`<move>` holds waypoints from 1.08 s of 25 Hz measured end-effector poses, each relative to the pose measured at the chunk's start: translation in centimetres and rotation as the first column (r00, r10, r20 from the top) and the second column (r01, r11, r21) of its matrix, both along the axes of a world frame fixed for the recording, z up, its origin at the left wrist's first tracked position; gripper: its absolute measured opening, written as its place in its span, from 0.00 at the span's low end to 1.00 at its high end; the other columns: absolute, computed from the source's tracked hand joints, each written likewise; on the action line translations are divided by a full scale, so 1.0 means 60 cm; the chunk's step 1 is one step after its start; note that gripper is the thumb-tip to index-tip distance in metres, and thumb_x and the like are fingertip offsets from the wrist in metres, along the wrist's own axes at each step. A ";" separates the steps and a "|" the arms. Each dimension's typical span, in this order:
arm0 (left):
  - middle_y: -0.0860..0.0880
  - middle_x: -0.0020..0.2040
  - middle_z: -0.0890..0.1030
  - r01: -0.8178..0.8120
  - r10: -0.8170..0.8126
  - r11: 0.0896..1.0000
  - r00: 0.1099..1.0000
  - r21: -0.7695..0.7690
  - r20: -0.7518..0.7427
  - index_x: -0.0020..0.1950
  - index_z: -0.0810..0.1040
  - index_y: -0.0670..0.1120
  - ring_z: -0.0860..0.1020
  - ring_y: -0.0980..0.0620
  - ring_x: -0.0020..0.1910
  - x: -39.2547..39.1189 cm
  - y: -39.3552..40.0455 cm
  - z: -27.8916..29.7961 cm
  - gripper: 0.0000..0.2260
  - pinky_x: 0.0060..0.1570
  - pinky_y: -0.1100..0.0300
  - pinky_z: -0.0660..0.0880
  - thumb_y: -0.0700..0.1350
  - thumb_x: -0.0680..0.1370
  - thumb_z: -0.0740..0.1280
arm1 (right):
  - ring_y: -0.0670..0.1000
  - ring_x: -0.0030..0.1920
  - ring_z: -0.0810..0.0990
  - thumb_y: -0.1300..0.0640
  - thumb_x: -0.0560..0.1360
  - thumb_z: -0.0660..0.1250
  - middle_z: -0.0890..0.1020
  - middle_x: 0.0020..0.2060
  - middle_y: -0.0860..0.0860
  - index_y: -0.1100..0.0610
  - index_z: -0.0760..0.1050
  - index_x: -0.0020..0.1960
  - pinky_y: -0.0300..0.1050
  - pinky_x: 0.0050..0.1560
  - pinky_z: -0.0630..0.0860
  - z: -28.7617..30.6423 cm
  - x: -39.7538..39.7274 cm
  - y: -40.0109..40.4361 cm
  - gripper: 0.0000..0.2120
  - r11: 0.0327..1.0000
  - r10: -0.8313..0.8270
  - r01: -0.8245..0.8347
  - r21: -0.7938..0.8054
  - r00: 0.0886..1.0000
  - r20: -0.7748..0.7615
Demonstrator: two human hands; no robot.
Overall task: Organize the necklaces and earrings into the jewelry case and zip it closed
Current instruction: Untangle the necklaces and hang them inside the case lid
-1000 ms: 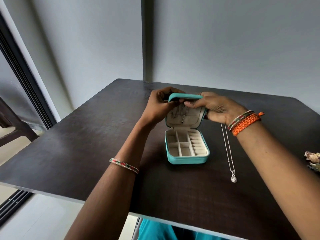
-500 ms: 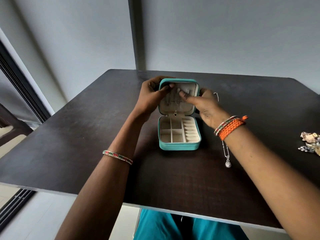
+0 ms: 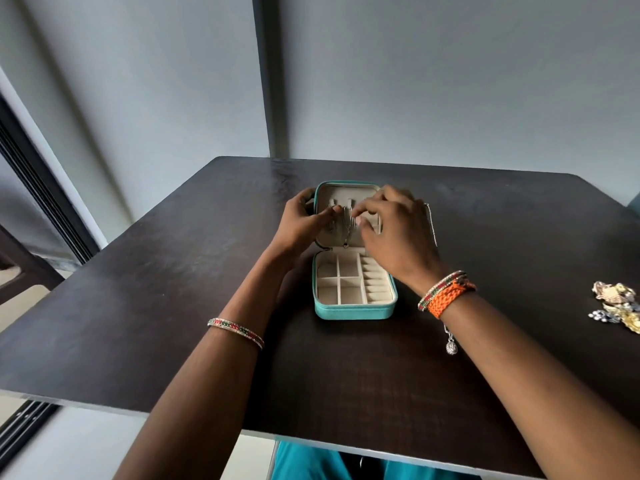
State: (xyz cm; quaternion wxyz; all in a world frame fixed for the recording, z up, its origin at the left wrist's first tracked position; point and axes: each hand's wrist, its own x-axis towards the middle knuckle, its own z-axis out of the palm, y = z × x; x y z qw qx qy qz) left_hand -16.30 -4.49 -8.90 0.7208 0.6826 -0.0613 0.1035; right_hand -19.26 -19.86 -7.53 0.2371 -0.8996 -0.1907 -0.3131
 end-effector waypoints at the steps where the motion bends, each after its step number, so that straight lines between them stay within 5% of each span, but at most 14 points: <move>1: 0.44 0.45 0.79 -0.003 0.003 1.000 1.000 0.002 0.002 0.55 0.74 0.40 0.77 0.48 0.44 -0.001 0.000 0.002 0.11 0.50 0.53 0.77 0.32 0.74 0.68 | 0.54 0.50 0.74 0.57 0.73 0.69 0.77 0.43 0.51 0.53 0.82 0.48 0.48 0.49 0.68 0.000 -0.001 0.001 0.05 0.998 0.006 -0.007 -0.063 1.000 -0.019; 5: 0.46 0.42 0.80 -0.007 0.007 1.000 1.000 0.010 0.017 0.49 0.76 0.46 0.78 0.52 0.40 -0.009 -0.001 0.010 0.08 0.42 0.59 0.78 0.33 0.75 0.67 | 0.53 0.52 0.72 0.58 0.73 0.68 0.76 0.47 0.51 0.53 0.82 0.52 0.44 0.47 0.56 0.000 -0.005 0.012 0.09 0.985 -0.023 0.017 -0.171 0.999 -0.038; 8: 0.46 0.42 0.79 -0.014 0.014 1.000 0.999 0.002 0.032 0.50 0.75 0.45 0.77 0.50 0.42 -0.007 -0.001 0.006 0.08 0.44 0.56 0.78 0.33 0.76 0.66 | 0.53 0.54 0.71 0.64 0.71 0.64 0.76 0.48 0.50 0.54 0.82 0.50 0.46 0.50 0.59 0.001 -0.009 0.016 0.13 0.982 -0.028 0.004 -0.188 0.992 -0.125; 12: 0.47 0.42 0.79 -0.009 0.009 1.000 0.999 0.001 0.032 0.54 0.74 0.42 0.78 0.57 0.37 -0.008 -0.003 0.008 0.09 0.39 0.63 0.78 0.33 0.76 0.66 | 0.52 0.52 0.72 0.69 0.68 0.61 0.73 0.43 0.49 0.54 0.81 0.45 0.51 0.52 0.69 0.009 -0.011 0.007 0.15 1.000 -0.017 0.017 0.001 0.996 -0.089; 18: 0.47 0.42 0.79 -0.008 0.008 1.000 0.999 -0.005 0.037 0.54 0.74 0.42 0.78 0.55 0.38 -0.010 -0.004 0.012 0.09 0.39 0.64 0.78 0.33 0.76 0.66 | 0.54 0.52 0.71 0.67 0.71 0.62 0.74 0.46 0.53 0.54 0.81 0.50 0.50 0.51 0.67 0.010 -0.011 0.011 0.15 0.995 -0.040 0.034 -0.093 0.997 -0.060; 22: 0.47 0.43 0.80 -0.007 0.006 1.000 0.999 0.009 0.045 0.56 0.74 0.41 0.78 0.53 0.40 -0.011 -0.003 0.011 0.10 0.42 0.62 0.79 0.33 0.76 0.65 | 0.55 0.54 0.69 0.64 0.71 0.64 0.74 0.49 0.54 0.53 0.80 0.51 0.46 0.48 0.57 0.005 -0.007 0.014 0.12 0.958 -0.084 0.073 -0.277 0.996 -0.027; 27: 0.47 0.42 0.79 -0.009 0.009 1.000 1.000 0.003 0.028 0.56 0.74 0.41 0.77 0.54 0.39 -0.008 -0.003 0.009 0.10 0.40 0.63 0.78 0.33 0.76 0.66 | 0.54 0.52 0.71 0.70 0.70 0.61 0.74 0.46 0.53 0.55 0.79 0.44 0.46 0.49 0.61 0.008 -0.012 0.007 0.13 0.989 -0.065 0.058 -0.135 0.997 -0.042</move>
